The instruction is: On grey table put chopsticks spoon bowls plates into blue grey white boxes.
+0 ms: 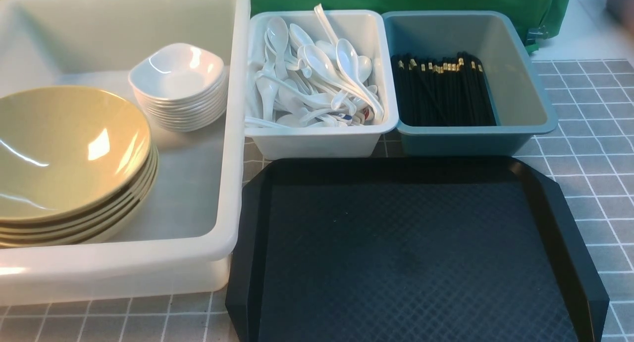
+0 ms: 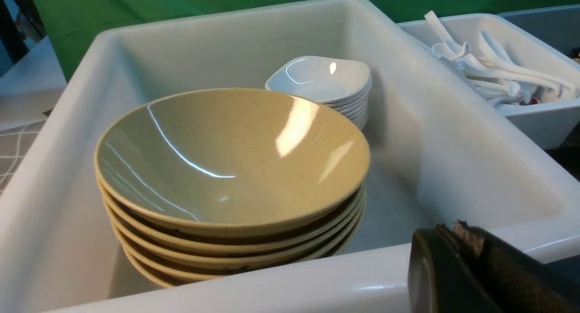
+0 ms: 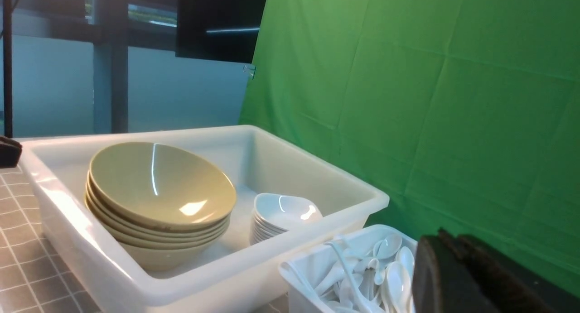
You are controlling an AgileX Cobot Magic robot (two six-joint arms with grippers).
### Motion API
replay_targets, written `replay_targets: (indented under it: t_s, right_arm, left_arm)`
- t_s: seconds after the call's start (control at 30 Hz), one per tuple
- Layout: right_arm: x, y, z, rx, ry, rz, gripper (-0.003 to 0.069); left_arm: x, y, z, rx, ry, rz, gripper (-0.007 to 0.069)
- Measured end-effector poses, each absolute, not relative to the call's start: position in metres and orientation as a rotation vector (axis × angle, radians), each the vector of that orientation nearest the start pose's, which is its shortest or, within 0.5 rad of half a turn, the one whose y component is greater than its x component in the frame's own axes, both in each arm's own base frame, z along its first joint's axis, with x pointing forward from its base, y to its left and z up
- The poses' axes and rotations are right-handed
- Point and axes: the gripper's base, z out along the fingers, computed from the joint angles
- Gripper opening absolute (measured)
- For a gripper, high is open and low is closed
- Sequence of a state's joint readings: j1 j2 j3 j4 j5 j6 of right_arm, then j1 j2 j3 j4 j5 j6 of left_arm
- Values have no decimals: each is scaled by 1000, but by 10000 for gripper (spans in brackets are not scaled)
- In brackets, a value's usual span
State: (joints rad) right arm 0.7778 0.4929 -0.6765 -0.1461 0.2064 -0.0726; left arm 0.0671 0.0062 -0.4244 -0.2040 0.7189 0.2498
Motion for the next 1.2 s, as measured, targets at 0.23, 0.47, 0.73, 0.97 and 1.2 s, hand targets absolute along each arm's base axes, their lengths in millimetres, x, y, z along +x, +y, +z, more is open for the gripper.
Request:
replay_targets:
  t_s: [0.23, 0.47, 0.73, 0.97, 1.2]
  right_arm:
    - [58, 50, 357, -696, 1390, 400, 37]
    - [52, 23, 297, -472, 1406, 177, 37]
    - [55, 2, 213, -113, 1570, -34, 37]
    - [55, -4, 183, 28, 1736, -60, 37]
    - [54, -5, 176, 48, 1815, -62, 37]
  left_arm:
    - [16, -11, 286, 122, 1770, -1, -8]
    - [16, -11, 285, 122, 1771, -2, -8]
    - [16, -11, 285, 122, 1771, -2, -8]
    - [16, -11, 285, 122, 1771, -3, -8]
    - [16, -11, 285, 122, 1771, -3, -8]
